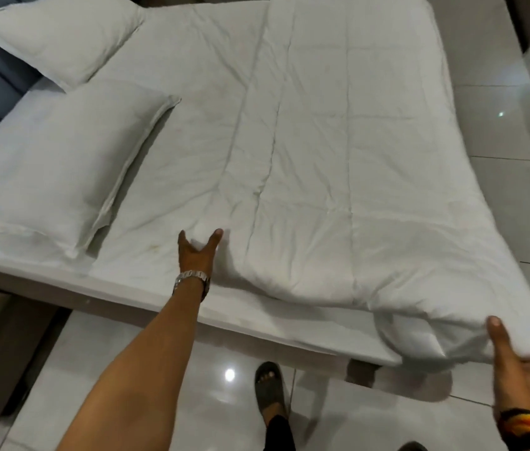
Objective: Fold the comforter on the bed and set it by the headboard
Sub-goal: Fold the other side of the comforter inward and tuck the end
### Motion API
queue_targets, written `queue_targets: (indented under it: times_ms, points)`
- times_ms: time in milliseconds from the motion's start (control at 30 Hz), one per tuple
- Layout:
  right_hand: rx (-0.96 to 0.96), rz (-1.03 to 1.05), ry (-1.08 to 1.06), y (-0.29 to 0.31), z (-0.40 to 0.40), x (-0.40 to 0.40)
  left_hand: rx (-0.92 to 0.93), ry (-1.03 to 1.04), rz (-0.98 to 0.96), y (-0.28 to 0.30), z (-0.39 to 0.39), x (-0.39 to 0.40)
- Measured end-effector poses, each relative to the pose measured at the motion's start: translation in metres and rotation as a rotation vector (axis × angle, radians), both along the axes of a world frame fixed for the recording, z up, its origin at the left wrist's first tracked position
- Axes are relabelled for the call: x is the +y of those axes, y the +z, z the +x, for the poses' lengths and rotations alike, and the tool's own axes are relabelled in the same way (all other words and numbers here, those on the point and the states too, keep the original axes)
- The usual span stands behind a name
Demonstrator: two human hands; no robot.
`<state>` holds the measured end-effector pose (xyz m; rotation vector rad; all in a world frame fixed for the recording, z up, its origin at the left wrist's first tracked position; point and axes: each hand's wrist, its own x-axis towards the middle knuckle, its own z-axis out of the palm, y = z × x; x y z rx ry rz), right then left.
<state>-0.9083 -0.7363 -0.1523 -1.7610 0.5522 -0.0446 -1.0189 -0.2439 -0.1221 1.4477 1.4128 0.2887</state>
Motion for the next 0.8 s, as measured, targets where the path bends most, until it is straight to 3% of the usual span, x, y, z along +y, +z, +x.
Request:
queue_targets:
  times_ms: [100,133,200,267,333,433,600,667,800]
  points:
    - [0.057,0.001,-0.140,-0.033,0.000,0.023,0.044,-0.114,-0.030,-0.009,0.014,0.047]
    - [0.126,0.005,-0.089,-0.061,0.006,0.008,0.057,-0.148,-0.051,-0.012,0.017,0.059]
    - [0.273,-0.189,-0.084,-0.090,0.015,-0.003,0.068,-0.207,-0.112,-0.018,0.023,0.074]
    - [0.204,-0.489,-0.071,-0.072,-0.006,0.044,0.058,-0.237,-0.193,-0.024,0.027,0.082]
    - [-0.039,-0.653,0.167,-0.024,-0.036,0.129,0.039,-0.236,-0.245,-0.028,0.027,0.082]
    - [-0.271,-0.653,0.553,0.009,-0.058,0.233,0.014,-0.263,-0.298,-0.028,0.026,0.080]
    - [-0.113,-0.577,1.028,-0.002,-0.039,0.345,0.115,-0.353,-0.441,-0.015,0.015,0.074]
    - [-0.047,-0.600,1.128,-0.011,-0.032,0.361,0.096,-0.398,-0.481,-0.014,0.005,0.065]
    - [-0.029,-0.587,1.209,-0.008,-0.031,0.350,-0.072,-0.421,-0.370,-0.007,-0.024,0.035]
